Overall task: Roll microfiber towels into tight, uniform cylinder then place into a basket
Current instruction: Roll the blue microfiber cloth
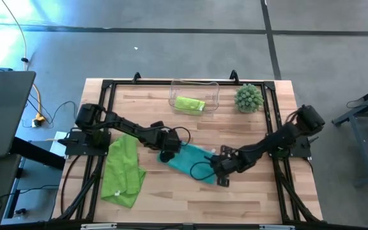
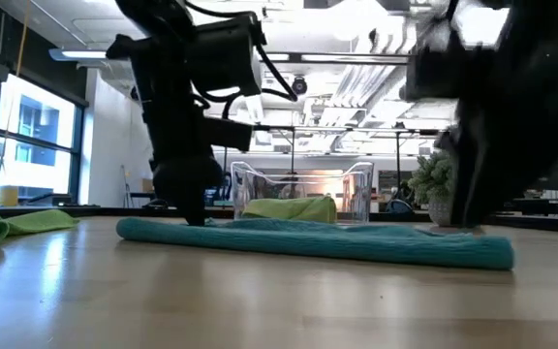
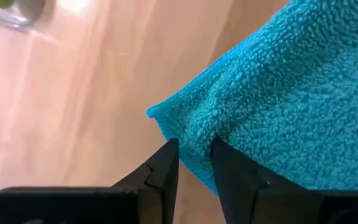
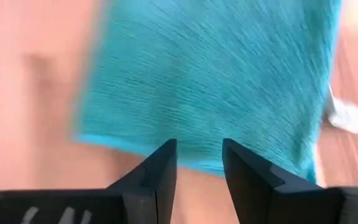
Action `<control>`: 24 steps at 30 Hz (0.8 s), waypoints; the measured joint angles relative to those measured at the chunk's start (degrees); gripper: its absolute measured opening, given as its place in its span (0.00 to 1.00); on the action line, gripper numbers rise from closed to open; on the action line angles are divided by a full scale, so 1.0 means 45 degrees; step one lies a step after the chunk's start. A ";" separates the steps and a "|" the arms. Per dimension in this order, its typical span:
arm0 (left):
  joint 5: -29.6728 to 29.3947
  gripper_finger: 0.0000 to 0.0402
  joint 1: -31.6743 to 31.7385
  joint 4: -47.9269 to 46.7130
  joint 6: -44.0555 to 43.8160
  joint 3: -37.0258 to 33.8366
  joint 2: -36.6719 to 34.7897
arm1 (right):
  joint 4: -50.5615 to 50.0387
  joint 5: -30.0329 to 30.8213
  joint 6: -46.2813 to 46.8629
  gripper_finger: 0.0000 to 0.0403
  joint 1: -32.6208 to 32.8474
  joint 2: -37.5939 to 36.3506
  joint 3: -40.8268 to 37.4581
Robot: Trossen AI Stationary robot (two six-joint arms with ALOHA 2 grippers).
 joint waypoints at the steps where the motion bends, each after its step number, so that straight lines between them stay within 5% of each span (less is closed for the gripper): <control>1: -0.0094 0.21 0.0099 0.0025 0.0270 -0.0013 0.0000 | -0.0041 0.0059 -0.0154 0.30 0.0068 -0.0328 0.0014; 7: -0.0879 0.18 0.0517 0.0266 0.3707 0.0374 0.0040 | -0.0831 0.1750 -0.0337 0.30 0.0061 -0.1858 0.0019; 11: -0.0025 0.17 0.0502 0.0267 0.4488 0.1295 -0.0124 | -0.1034 0.2375 -0.0948 0.30 -0.0297 -0.2008 0.0024; 18: 0.2687 0.14 -0.0915 0.0350 0.1719 0.1919 -0.0413 | -0.1524 0.2607 -0.3186 0.30 -0.1143 -0.1657 0.0024; 24: 0.2056 0.12 -0.2354 0.1340 -0.0528 0.1122 -0.0413 | -0.1427 0.2461 -0.6427 0.30 -0.1529 -0.1112 0.0029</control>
